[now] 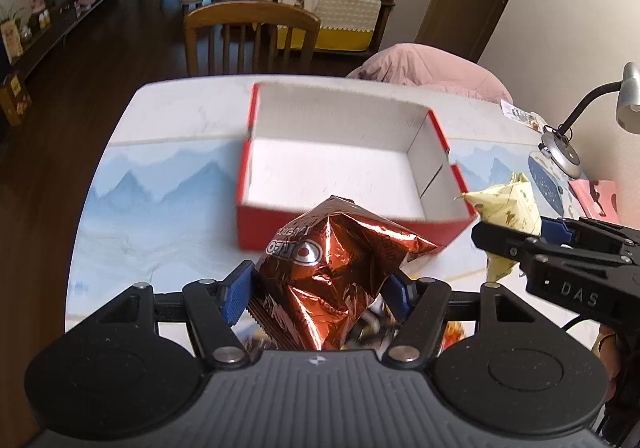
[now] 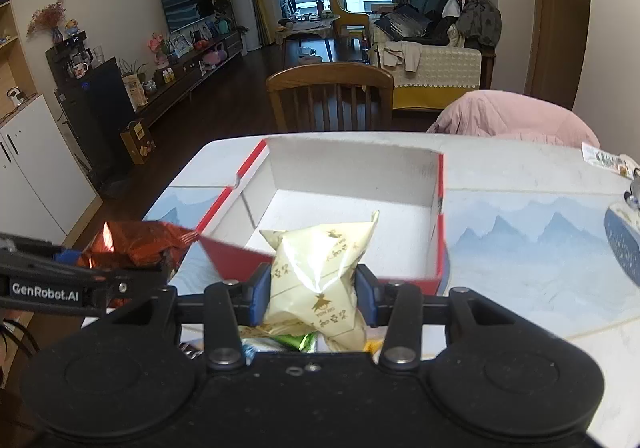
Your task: Organize snacks
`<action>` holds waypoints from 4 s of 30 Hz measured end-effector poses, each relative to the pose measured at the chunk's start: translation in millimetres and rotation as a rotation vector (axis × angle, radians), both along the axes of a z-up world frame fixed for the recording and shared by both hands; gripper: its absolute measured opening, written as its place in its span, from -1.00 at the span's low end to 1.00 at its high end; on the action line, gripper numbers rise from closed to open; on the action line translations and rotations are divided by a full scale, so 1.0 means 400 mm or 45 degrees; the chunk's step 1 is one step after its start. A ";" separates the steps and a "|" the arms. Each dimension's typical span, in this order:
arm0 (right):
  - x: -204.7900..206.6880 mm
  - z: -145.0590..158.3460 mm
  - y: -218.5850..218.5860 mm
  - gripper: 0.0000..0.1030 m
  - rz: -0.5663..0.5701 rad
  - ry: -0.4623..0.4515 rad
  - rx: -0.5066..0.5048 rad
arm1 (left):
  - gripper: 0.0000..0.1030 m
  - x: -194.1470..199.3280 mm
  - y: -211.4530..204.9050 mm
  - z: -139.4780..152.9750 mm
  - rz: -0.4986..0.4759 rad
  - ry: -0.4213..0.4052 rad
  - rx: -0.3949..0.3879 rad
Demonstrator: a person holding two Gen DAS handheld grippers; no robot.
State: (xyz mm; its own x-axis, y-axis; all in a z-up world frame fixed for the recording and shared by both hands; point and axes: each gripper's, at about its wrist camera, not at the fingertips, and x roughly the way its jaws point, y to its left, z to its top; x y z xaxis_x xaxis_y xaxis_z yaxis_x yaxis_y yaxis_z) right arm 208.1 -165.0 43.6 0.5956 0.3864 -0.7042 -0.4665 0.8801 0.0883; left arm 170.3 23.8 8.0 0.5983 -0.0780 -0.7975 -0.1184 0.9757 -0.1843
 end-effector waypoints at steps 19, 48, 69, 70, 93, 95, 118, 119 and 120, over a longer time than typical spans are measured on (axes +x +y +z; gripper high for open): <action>0.268 -0.062 0.022 -0.16 0.058 0.022 -0.143 | 0.30 0.377 -0.044 -0.036 -0.007 0.130 0.142; 0.395 -0.297 0.186 -0.17 0.261 0.318 -0.416 | 0.31 0.601 -0.054 -0.309 -0.062 0.541 0.263; 0.382 -0.297 0.165 -0.07 0.262 0.338 -0.414 | 0.33 0.580 -0.021 -0.314 -0.011 0.541 0.174; 0.381 -0.292 0.161 -0.03 0.254 0.334 -0.406 | 0.34 0.576 -0.016 -0.308 0.001 0.531 0.162; 0.246 -0.083 0.087 0.81 0.144 0.181 -0.176 | 0.34 0.353 0.007 -0.085 0.026 0.183 0.061; 0.226 -0.067 0.080 0.82 0.136 0.171 -0.161 | 0.34 0.332 0.007 -0.069 0.021 0.165 0.054; -0.041 0.028 0.021 0.99 0.148 0.041 0.004 | 0.63 0.032 0.008 0.027 -0.076 -0.111 0.100; -0.051 0.026 0.019 0.99 0.150 0.037 0.002 | 0.63 0.019 0.013 0.024 -0.078 -0.112 0.089; -0.061 0.023 0.017 0.99 0.153 0.035 0.003 | 0.63 0.007 0.016 0.020 -0.079 -0.109 0.080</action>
State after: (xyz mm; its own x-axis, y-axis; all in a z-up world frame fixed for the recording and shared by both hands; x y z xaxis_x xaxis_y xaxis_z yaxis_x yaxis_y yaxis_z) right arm 183.8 -158.2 52.6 0.5255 0.4556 -0.7185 -0.5663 0.8176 0.1042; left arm 173.0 30.1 16.2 0.6599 -0.0684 -0.7483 -0.0442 0.9906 -0.1295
